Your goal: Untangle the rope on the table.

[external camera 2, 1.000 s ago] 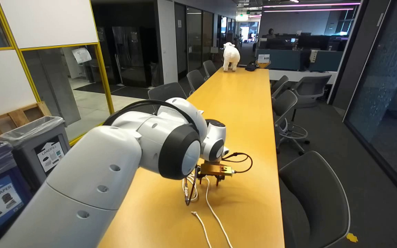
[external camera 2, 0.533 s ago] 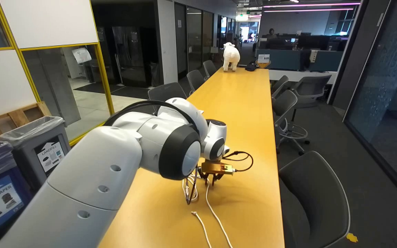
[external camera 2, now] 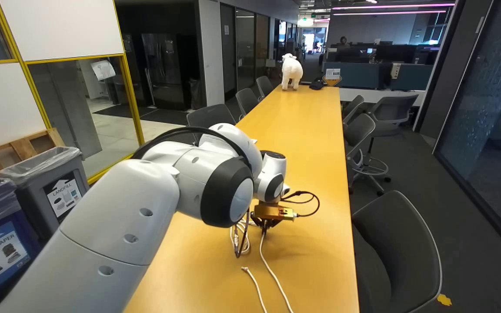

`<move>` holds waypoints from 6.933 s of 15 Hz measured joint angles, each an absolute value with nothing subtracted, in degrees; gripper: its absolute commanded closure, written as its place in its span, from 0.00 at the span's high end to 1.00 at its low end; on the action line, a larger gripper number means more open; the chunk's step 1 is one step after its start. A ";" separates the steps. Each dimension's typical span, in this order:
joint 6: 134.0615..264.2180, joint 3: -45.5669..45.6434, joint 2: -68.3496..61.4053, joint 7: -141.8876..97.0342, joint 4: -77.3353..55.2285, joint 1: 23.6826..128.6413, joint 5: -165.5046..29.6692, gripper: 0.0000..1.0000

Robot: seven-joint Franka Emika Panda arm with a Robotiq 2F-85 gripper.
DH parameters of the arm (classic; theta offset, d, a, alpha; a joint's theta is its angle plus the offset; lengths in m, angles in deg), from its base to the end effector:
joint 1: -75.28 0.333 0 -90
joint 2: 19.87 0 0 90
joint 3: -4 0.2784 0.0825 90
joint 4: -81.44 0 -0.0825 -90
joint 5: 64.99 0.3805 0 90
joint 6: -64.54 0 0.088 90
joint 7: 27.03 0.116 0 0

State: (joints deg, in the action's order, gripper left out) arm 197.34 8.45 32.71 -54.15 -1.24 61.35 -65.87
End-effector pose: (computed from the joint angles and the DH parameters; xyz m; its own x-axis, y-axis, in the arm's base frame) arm 0.6706 -0.1192 0.1062 0.9582 0.2858 -0.0132 0.2844 -0.9566 -0.0638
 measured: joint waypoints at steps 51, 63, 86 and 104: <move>186.90 -3.76 30.03 -19.33 1.48 68.92 -67.97 1.00; 184.89 3.04 27.34 -33.50 -2.69 73.25 -69.09 1.00; 201.78 7.12 22.78 -38.04 -18.14 72.03 -66.30 1.00; 203.49 7.41 24.34 -38.05 -18.14 71.57 -65.91 0.51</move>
